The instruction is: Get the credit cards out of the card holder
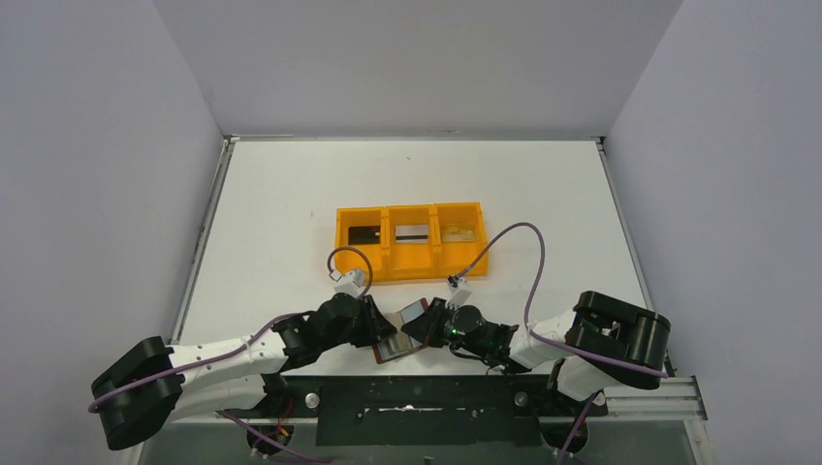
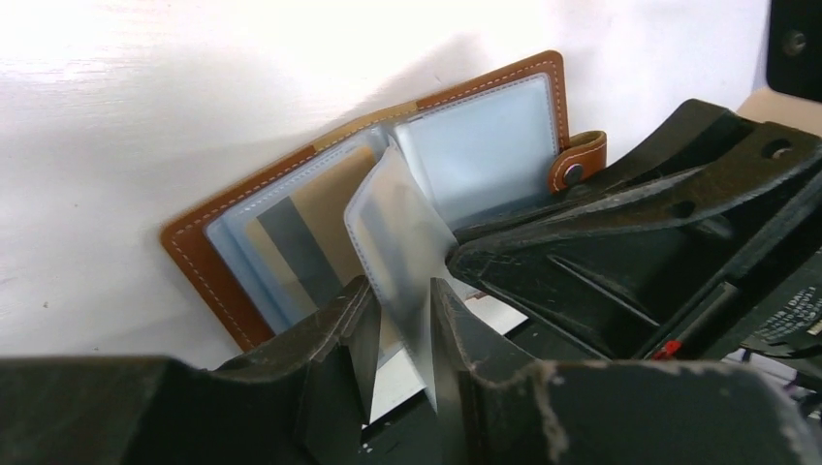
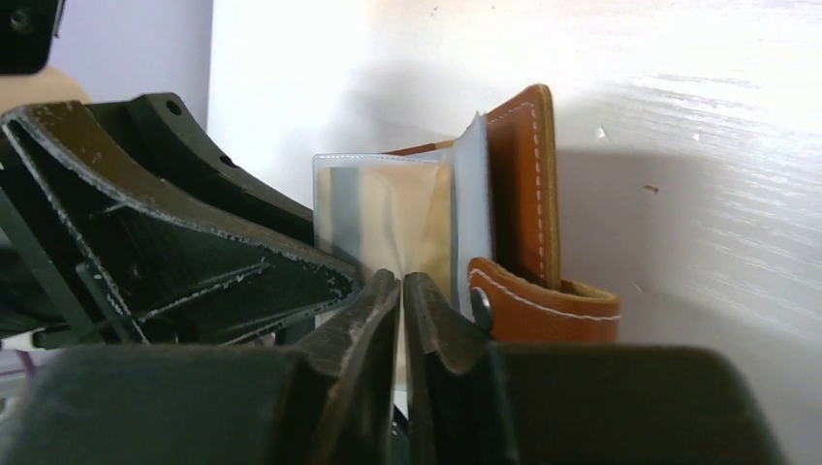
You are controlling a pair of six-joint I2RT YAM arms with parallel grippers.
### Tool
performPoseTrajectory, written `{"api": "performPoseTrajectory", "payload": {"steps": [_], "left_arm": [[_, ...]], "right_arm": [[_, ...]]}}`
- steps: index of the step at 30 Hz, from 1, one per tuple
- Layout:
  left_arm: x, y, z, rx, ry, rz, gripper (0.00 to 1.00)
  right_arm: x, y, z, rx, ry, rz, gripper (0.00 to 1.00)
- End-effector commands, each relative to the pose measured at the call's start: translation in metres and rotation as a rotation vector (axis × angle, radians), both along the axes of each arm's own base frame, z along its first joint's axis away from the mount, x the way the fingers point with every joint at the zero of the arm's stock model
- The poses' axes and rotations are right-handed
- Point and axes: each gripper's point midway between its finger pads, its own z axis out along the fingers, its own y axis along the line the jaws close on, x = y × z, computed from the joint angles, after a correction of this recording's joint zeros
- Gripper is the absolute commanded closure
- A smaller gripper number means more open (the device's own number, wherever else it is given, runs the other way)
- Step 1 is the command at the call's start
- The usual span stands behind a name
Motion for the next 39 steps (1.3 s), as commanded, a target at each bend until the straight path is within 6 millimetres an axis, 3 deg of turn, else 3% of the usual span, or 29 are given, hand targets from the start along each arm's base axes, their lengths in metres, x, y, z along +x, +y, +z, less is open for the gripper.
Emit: {"api": "performPoseTrajectory", "payload": {"steps": [1,5,9,14,19,26,27,30,34,39], "left_arm": [[0.012,-0.012,0.015,-0.049,-0.039,0.010,0.77],[0.013,-0.001,0.003,0.011,-0.024,0.038,0.78],[0.012,0.002,-0.002,0.023,-0.020,0.040,0.77],[0.010,0.001,-0.001,0.014,-0.026,0.021,0.77],[0.011,-0.005,0.008,-0.009,-0.047,-0.005,0.85],[0.018,-0.006,0.019,0.033,-0.061,-0.039,0.88],[0.019,-0.007,0.021,0.039,-0.059,-0.055,0.86],[0.020,-0.016,0.030,0.031,-0.051,-0.097,0.66],[0.019,-0.038,0.037,-0.024,-0.046,-0.156,0.61],[0.011,-0.063,0.032,-0.060,-0.018,-0.226,0.59]], "right_arm": [[0.011,-0.004,0.013,0.005,-0.047,-0.044,0.85],[0.021,-0.024,0.010,-0.140,-0.068,-0.113,0.69],[0.025,-0.041,0.016,-0.252,-0.106,-0.129,0.65],[0.020,-0.035,0.023,-0.265,-0.141,-0.058,0.65],[0.014,-0.025,0.019,-0.255,-0.129,-0.013,0.68],[0.020,-0.040,0.001,-0.397,-0.091,-0.072,0.69],[0.019,-0.041,-0.002,-0.414,-0.085,-0.070,0.70],[0.017,-0.043,-0.010,-0.435,-0.065,-0.070,0.73],[0.014,-0.049,-0.022,-0.404,-0.023,-0.114,0.78],[0.013,-0.052,-0.017,-0.310,-0.029,-0.152,0.80]]}}
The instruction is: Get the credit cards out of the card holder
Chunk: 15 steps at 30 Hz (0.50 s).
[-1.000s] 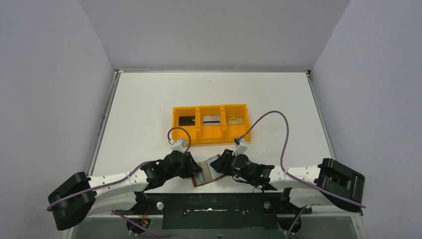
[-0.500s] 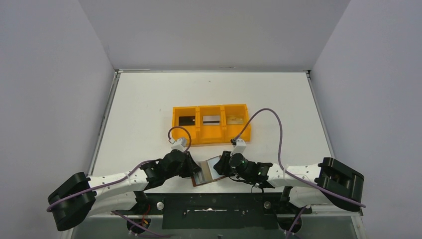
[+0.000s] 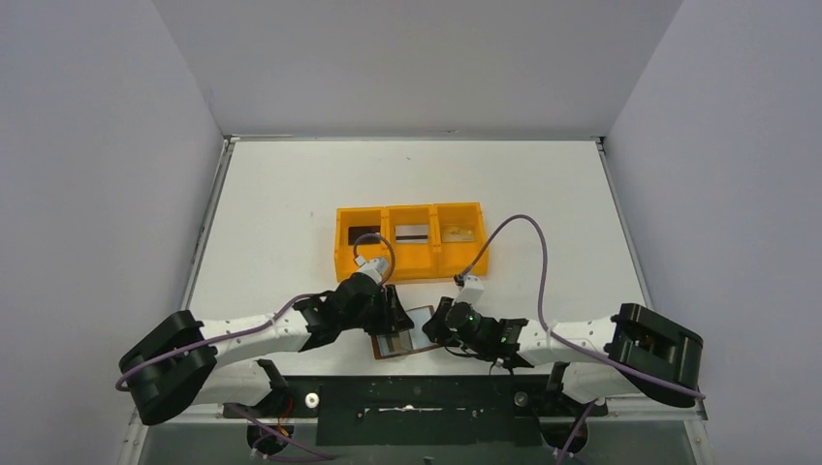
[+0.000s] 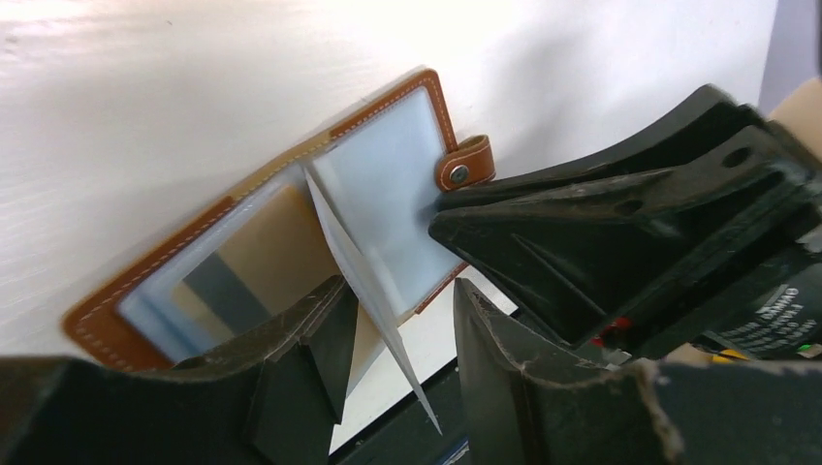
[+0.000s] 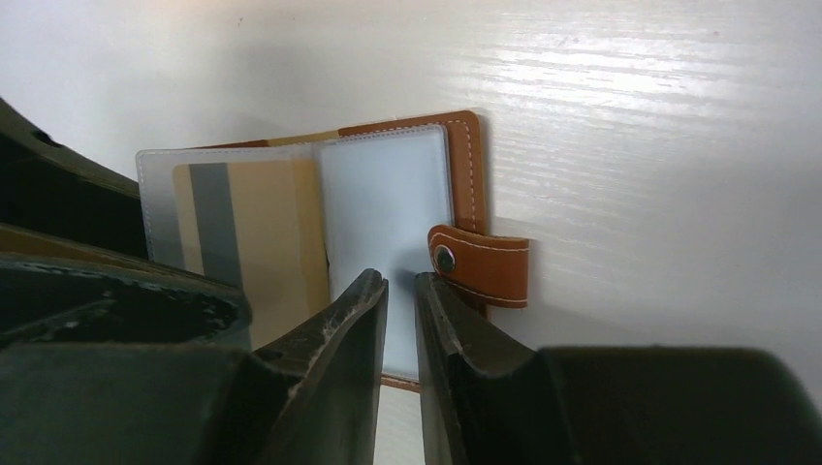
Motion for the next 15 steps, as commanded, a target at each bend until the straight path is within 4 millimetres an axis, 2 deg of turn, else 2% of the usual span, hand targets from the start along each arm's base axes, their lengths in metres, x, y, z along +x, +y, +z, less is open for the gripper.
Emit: {"api": "performPoseTrajectory", "payload": {"steps": [1,9,15], "left_arm": [[-0.002,-0.040,0.025,-0.107,-0.034,-0.100,0.59],[0.003,-0.064,0.038,-0.143,-0.078,-0.106,0.56],[0.002,-0.056,0.019,-0.073,-0.055,-0.091,0.56]], "right_arm": [[0.006,-0.002,0.013,0.091,-0.046,-0.065,0.80],[0.008,-0.016,0.023,0.142,-0.073,-0.120,0.80],[0.012,-0.037,0.034,0.155,-0.105,-0.209,0.78]]}}
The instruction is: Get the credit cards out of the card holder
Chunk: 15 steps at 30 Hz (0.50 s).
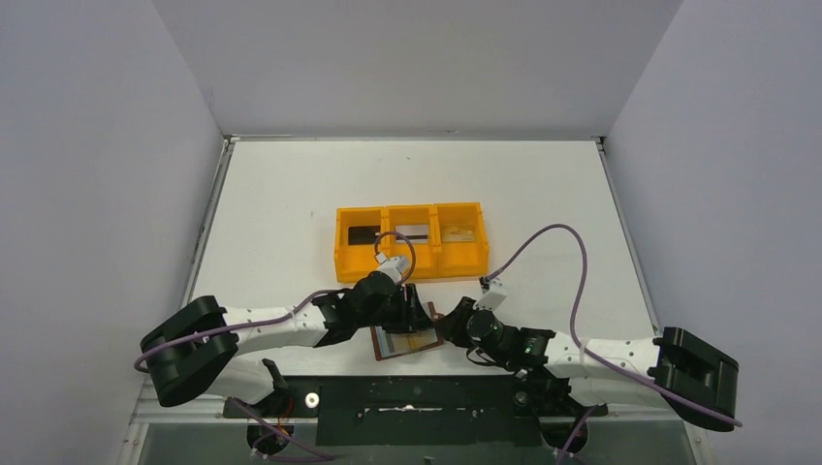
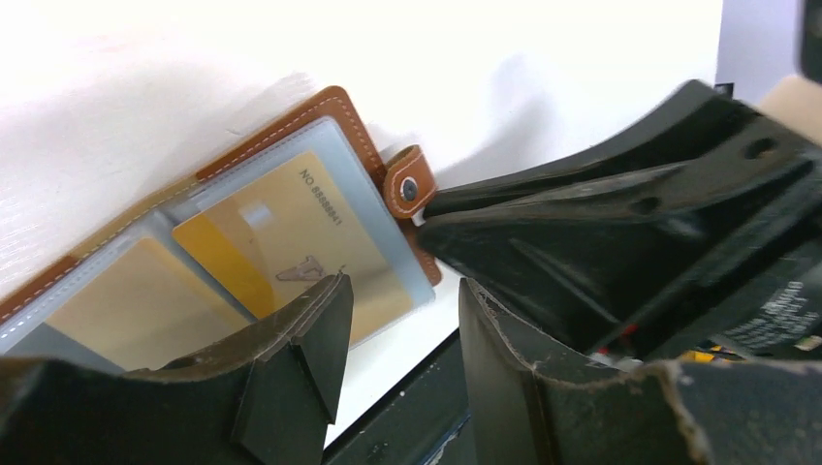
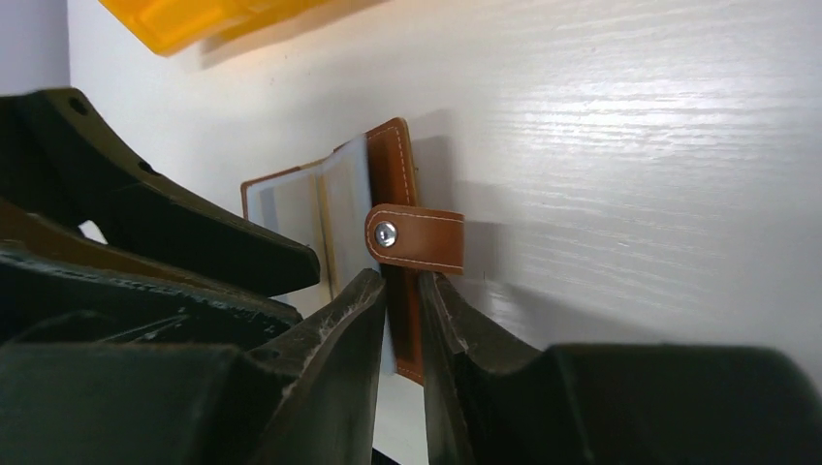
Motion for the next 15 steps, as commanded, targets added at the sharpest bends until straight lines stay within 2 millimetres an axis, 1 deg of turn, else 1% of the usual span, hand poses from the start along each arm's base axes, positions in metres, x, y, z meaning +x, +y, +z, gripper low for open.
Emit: {"api": "performPoseTrajectory", "payload": {"steps": [1,3,6,11,14,15], "left_arm": [[0.009,-0.006,0.008,-0.012,-0.040,0.022,0.56],[0.010,-0.002,0.008,-0.002,-0.050,0.038,0.56],[0.010,0.004,0.012,-0.009,-0.065,0.057,0.56],[0.012,0.017,0.018,0.000,-0.090,0.095,0.56],[0.014,0.036,0.012,0.049,-0.092,0.156,0.56],[0.016,0.042,0.012,0.062,-0.097,0.185,0.56]], "right_arm": [[0.012,-0.017,0.017,0.026,-0.062,-0.110,0.78],[0.012,-0.020,0.024,0.037,-0.083,-0.113,0.78],[0.012,-0.018,0.039,0.064,-0.118,-0.090,0.77],[0.010,-0.001,0.061,0.077,-0.172,0.005,0.76],[0.008,0.012,0.065,0.048,-0.176,0.062,0.76],[0.006,0.016,0.062,0.024,-0.168,0.076,0.76]]}}
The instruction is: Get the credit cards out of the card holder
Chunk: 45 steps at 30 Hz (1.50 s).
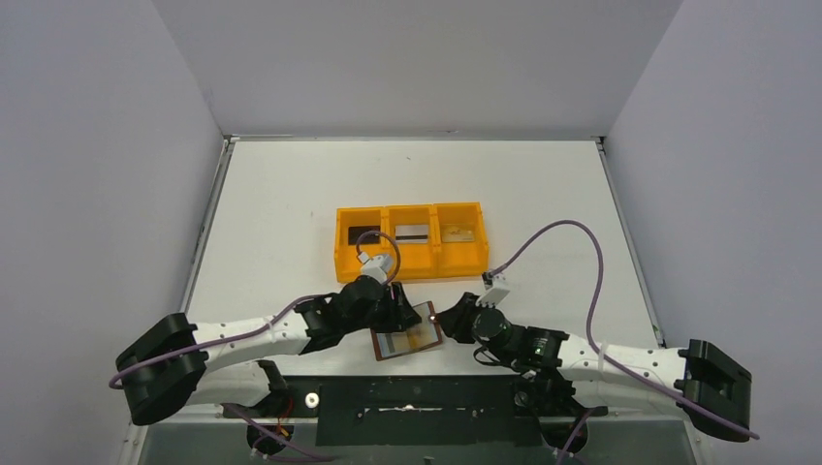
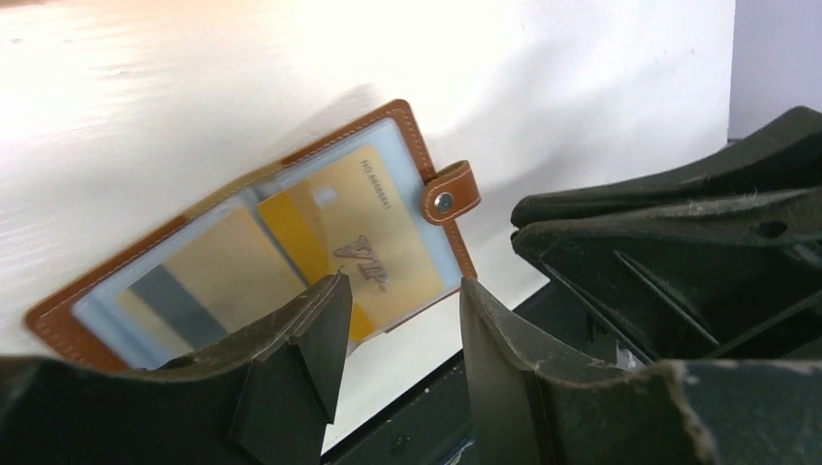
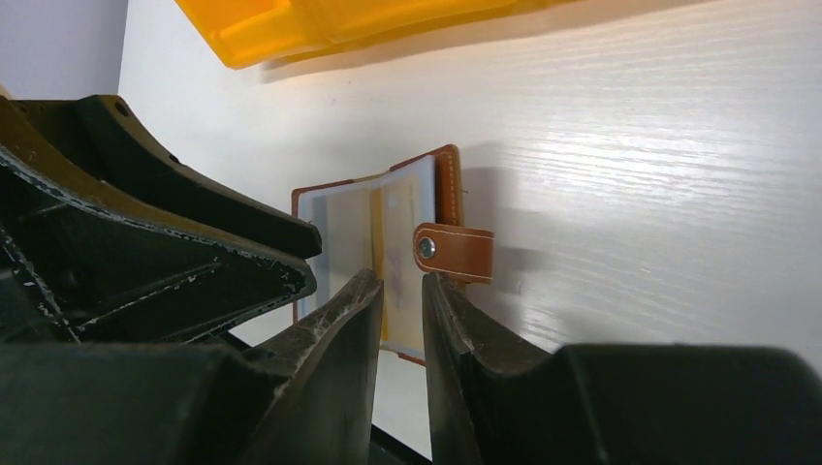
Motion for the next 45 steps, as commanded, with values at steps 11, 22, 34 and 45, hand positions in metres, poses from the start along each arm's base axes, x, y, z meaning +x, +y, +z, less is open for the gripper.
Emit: {"api": "performPoseTrajectory", "payload": {"steps": [11,22,34,45], "left_arm": [[0.013,0.078,0.016,-0.006,-0.076,0.317,0.53],[0.014,0.103,0.019,0.003,-0.098,0.374,0.44],[0.007,0.073,0.017,-0.042,-0.078,0.238,0.43],[0.002,0.042,0.021,-0.082,-0.059,0.108,0.43]], "right_arm": [[0.012,0.028,0.022,-0.438,-0.087,0.070,0.73],[0.020,0.039,0.052,-0.404,-0.130,0.147,0.62],[0.011,0.046,0.003,-0.413,-0.008,0.187,0.65],[0.005,0.039,-0.030,-0.433,0.073,0.192,0.65]]}}
